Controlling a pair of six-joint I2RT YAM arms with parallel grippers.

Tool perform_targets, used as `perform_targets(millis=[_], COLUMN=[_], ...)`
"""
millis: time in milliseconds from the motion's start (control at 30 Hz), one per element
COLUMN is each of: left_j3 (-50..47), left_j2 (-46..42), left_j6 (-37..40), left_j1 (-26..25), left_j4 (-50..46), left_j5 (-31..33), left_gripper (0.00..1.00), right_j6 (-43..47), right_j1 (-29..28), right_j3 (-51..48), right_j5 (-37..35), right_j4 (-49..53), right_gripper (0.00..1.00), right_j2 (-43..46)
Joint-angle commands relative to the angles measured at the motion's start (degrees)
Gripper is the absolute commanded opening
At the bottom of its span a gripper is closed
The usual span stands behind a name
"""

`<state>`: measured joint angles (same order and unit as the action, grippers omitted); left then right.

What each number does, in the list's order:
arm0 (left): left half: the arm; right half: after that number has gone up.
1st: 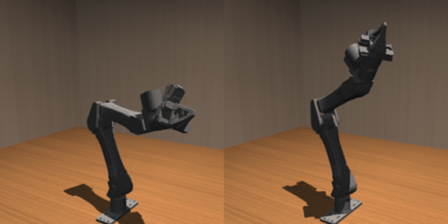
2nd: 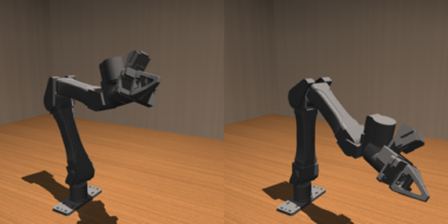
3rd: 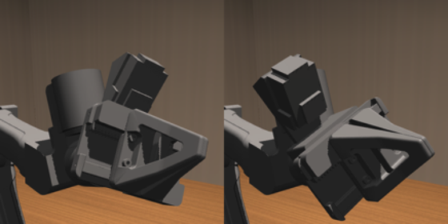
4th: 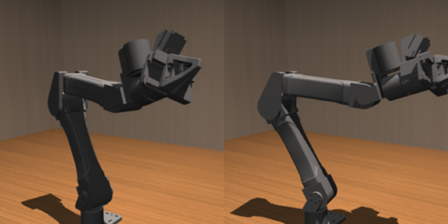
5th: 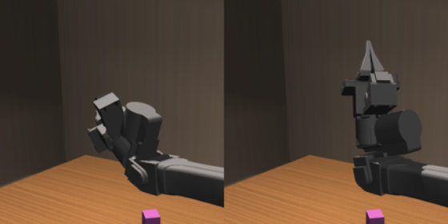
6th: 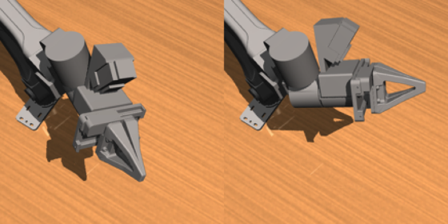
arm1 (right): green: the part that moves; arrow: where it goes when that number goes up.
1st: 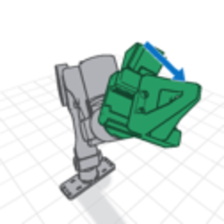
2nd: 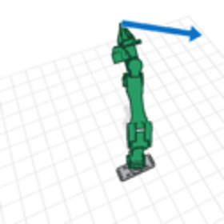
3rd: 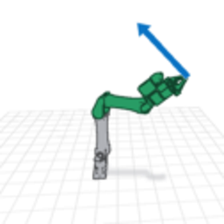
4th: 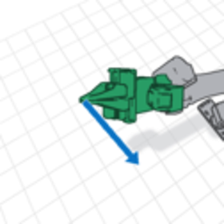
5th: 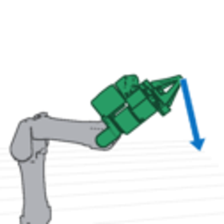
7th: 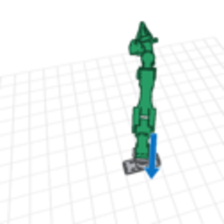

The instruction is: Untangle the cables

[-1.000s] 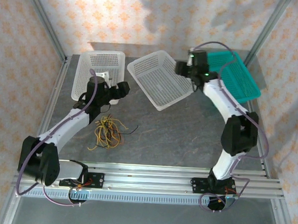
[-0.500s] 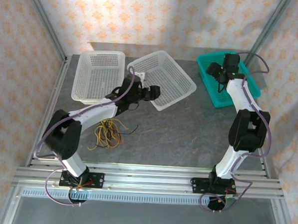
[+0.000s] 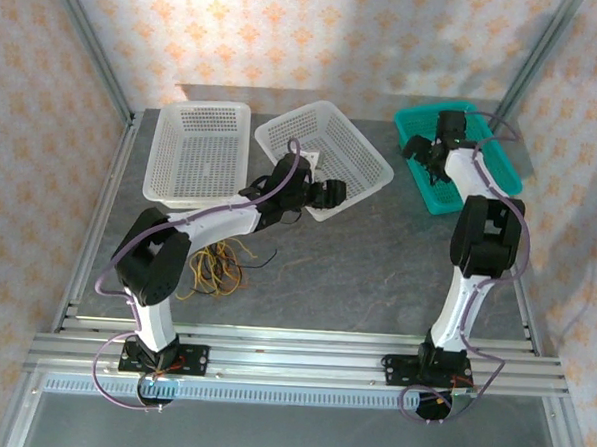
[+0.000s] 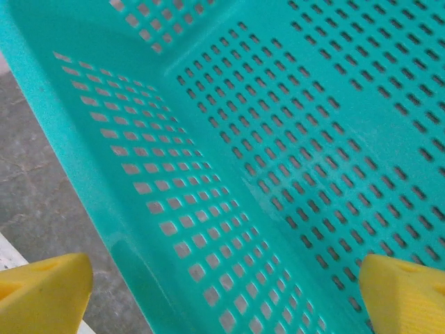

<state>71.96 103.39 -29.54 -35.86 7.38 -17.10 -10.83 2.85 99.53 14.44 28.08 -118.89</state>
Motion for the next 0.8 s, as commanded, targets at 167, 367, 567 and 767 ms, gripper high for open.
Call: perform_targets(millis=[167,367,567,767], left_j3=[1.69,2.30,0.65,-3.74], left_j2=[-0.56,-0.65,-2.98,-7.01], left_j6=[-0.28,0.00,0.02,-0.96], left_j1=[0.13,0.51,3.08,7.39], left_j4=[0.62,-0.41,-0.57,0.46], left_j5=[0.32,0.56,0.51,-0.55], left_gripper=[0.81,0.81,0.81,0.81], right_j6=[0.71,1.94,3.25,4.75], right_j1=[0.40,-0.44,-3.08,-7.51], right_j3=[1.23,-1.53,-3.80,-4.42], right_j5=[11.49,16.74,20.27,22.39], right_j4=[-0.50,-1.53,-2.73,-3.28], right_gripper=[0.96,0.93,0.89,0.87], right_j2=[-1.98,0.18,2.51,3.10])
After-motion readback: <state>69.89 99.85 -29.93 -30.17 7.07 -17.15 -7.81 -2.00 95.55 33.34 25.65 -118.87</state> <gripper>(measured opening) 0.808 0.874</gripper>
